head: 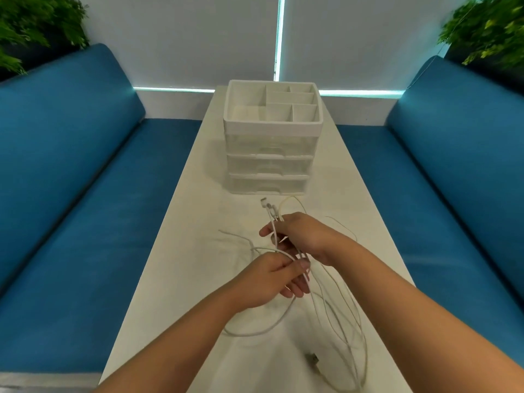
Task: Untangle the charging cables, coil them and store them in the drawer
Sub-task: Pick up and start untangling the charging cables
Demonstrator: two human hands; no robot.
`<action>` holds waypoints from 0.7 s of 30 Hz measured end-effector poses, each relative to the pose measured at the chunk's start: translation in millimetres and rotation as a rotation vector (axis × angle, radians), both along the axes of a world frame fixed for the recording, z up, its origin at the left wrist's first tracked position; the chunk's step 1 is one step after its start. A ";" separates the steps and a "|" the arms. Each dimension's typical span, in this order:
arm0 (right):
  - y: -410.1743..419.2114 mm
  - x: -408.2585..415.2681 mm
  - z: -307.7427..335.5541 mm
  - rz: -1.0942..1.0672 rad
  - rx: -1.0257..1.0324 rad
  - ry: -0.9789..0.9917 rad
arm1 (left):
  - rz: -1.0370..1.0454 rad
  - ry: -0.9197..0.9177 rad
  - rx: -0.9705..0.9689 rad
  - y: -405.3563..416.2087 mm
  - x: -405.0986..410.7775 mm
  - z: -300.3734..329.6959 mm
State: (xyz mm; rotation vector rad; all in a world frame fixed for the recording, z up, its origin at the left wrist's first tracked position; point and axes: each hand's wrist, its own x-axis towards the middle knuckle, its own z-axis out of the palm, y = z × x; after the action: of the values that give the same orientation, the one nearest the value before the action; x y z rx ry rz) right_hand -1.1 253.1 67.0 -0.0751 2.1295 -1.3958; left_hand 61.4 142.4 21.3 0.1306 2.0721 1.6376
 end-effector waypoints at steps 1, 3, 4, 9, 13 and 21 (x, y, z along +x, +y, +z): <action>-1.5 1.7 0.1 0.017 -0.003 0.020 | 0.025 0.003 0.009 -2.1 -1.0 0.0; -6.2 4.3 -0.3 0.039 0.009 0.095 | 0.060 0.018 0.021 -3.6 -3.1 -0.6; -8.4 4.6 -0.4 0.053 0.029 0.136 | 0.068 0.025 0.023 -3.1 -3.8 -1.1; -2.0 -3.2 8.3 -0.007 -0.146 0.071 | 0.145 0.075 0.092 -3.5 -5.4 8.1; 11.2 -12.6 13.2 -0.194 -0.251 0.056 | 0.243 0.079 0.310 -14.7 -11.9 28.8; 23.8 -16.5 31.8 -0.144 -0.173 0.100 | 0.336 0.127 0.357 -37.1 -34.7 61.8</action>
State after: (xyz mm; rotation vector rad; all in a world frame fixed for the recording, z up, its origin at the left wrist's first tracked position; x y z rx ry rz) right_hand -17.6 276.8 98.8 -0.0602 2.1258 -1.6911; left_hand 26.7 105.3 83.2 0.0040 1.9499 2.2497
